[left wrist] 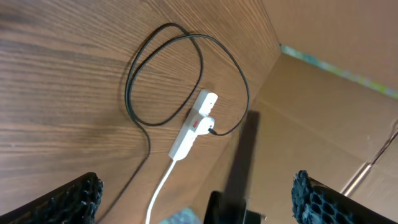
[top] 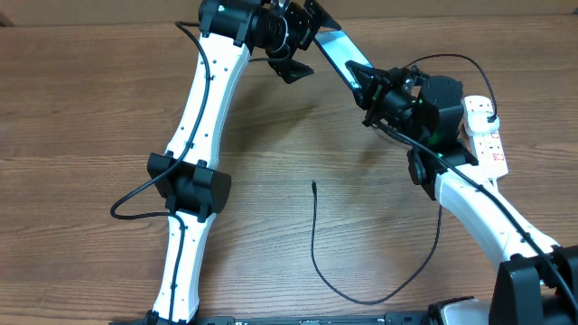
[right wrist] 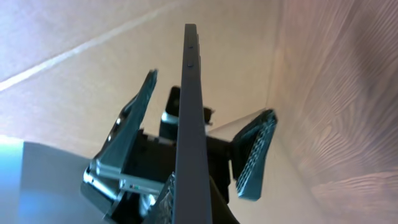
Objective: Plug charger to phone and switch on socket
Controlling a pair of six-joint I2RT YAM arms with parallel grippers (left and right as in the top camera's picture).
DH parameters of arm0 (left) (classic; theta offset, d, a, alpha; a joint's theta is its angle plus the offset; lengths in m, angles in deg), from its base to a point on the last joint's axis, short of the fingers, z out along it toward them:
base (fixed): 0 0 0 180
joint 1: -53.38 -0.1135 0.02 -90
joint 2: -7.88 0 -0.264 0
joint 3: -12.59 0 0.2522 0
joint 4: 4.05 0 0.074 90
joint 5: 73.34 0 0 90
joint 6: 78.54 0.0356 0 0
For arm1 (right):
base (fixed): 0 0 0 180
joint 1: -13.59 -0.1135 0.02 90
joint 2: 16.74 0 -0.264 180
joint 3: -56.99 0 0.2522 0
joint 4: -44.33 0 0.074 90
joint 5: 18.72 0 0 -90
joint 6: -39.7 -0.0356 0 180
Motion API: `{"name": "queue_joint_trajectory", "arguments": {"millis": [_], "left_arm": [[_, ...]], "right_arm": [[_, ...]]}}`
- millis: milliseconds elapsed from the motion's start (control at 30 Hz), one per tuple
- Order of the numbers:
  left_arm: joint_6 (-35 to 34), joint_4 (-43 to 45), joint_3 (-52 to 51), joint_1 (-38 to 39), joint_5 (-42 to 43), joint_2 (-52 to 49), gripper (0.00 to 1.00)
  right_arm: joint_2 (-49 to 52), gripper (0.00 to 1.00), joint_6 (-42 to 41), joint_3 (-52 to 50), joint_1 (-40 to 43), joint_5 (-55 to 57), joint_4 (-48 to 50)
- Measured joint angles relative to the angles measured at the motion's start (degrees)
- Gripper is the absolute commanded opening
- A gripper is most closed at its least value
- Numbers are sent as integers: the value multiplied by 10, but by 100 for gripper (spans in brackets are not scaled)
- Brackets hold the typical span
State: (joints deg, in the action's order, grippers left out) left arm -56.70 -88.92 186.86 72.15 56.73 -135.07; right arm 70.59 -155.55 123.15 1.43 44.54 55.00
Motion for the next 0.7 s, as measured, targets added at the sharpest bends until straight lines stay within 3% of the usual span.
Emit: {"name": "queue_joint_trajectory", "arguments": {"millis": [700], "left_arm": [[-29, 0, 0, 20, -20, 0, 100]], "right_arm": [[0, 4, -106, 0, -34, -3, 0]]}}
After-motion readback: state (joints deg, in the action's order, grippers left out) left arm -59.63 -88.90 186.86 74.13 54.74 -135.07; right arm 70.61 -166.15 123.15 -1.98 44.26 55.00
